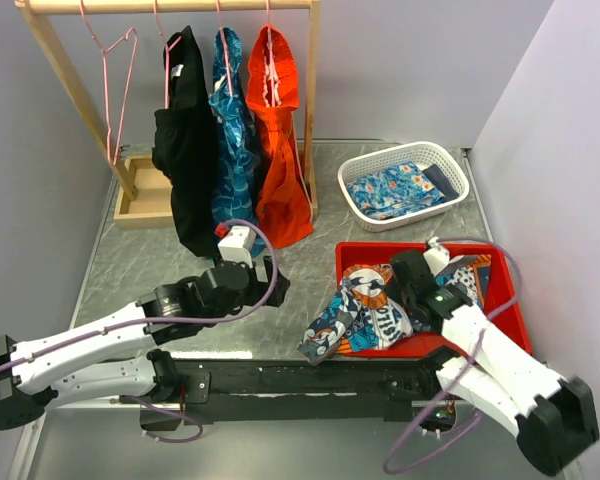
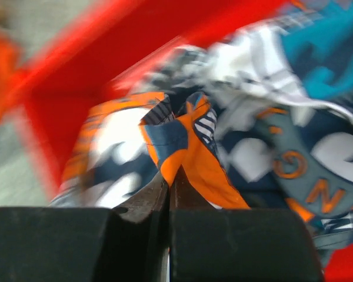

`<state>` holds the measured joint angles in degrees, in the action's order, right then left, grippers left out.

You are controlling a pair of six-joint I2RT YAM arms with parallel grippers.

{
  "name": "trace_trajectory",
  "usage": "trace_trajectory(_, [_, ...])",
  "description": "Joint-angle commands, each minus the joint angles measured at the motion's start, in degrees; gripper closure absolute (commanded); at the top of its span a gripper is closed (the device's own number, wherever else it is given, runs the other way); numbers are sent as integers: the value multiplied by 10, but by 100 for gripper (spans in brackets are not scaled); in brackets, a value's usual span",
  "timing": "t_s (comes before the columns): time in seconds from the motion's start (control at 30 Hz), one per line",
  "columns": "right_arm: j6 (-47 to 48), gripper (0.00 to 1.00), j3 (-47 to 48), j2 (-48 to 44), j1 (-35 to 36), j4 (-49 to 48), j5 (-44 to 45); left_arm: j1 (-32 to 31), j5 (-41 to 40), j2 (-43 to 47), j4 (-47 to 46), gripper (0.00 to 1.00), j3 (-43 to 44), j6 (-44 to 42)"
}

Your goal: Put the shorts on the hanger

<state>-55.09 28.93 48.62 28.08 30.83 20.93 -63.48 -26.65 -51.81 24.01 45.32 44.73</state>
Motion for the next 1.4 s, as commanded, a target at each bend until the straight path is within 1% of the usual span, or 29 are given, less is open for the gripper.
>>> trace_trajectory(0.0, [101,100,94,-73,-2,-18,-67,-2,-33,19,24,4,49,11])
trace_trajectory(0.03, [110,100,138,-86,-1,-16,-93,-2,-37,21,36,3,54,11])
trace_trajectory(0.1, [137,100,193,-88,-1,-2,-120,-2,-53,21,50,4,74,13])
trace_trajectory(0.13, [146,100,252,-78,0,5,-135,-2,-59,22,59,4,81,18])
trace_trajectory(0.23, [169,100,341,-52,13,27,-175,-2,-76,29,82,4,109,17])
trace_trajectory(0.27, [173,100,391,-35,19,28,-190,-2,-80,32,87,4,115,16])
trace_trajectory(0.3, [176,100,415,-27,29,25,-194,-2,-84,36,96,4,128,15])
trace_trajectory(0.33, [176,100,462,-7,49,25,-197,-2,-90,42,102,3,136,10])
trace_trajectory(0.4, [178,100,508,16,79,25,-179,-2,-98,50,115,4,155,7])
trace_trajectory(0.43, [180,100,552,41,120,25,-164,-2,-103,59,117,4,160,2])
trace_trajectory(0.5, [187,100,598,67,158,29,-127,-2,-106,69,123,4,173,-3])
trace_trajectory(0.53, [191,100,638,90,187,30,-121,-2,-105,77,125,4,179,-8])
trace_trajectory(0.67, [198,100,722,139,220,38,-107,-2,-102,94,144,4,188,-24])
trace_trajectory(0.8, [206,100,776,161,229,50,-92,-2,-118,110,147,3,136,-11])
trace_trajectory(0.83, [207,100,794,166,229,55,-83,-2,-115,116,141,3,123,-4])
trace_trajectory(0.87, [210,100,803,168,228,61,-79,-2,-110,120,120,2,93,-3])
trace_trajectory(0.9, [212,100,812,170,228,63,-77,-2,-87,124,111,2,79,-3])
trace_trajectory(0.97, [219,100,844,181,228,82,-71,-2,-54,138,70,5,33,-14])
trace_trajectory(1.0, [220,100,855,186,229,88,-70,-2,-15,144,56,7,15,-27])
trace_trajectory(1.03, [224,100,872,193,229,93,-69,-2,-3,156,42,11,-3,-28])
trace_trajectory(1.07, [225,100,879,198,229,102,-67,-2,6,162,21,13,-41,-28])
trace_trajectory(1.13, [226,100,883,199,229,102,-67,-2,21,185,-7,15,-78,-25])
trace_trajectory(1.17, [226,100,882,200,228,100,-68,-2,33,194,-25,17,-116,-24])
trace_trajectory(1.2, [226,100,881,200,229,98,-68,-2,47,204,-75,17,-135,-20])
trace_trajectory(1.27, [227,100,884,202,229,100,-68,-3,82,226,-123,20,-182,-6])
trace_trajectory(1.3, [225,100,888,205,229,101,-64,-2,100,234,-181,21,-200,-6])
trace_trajectory(1.37, [227,100,889,205,229,100,-64,-2,132,234,-236,22,-244,-9])
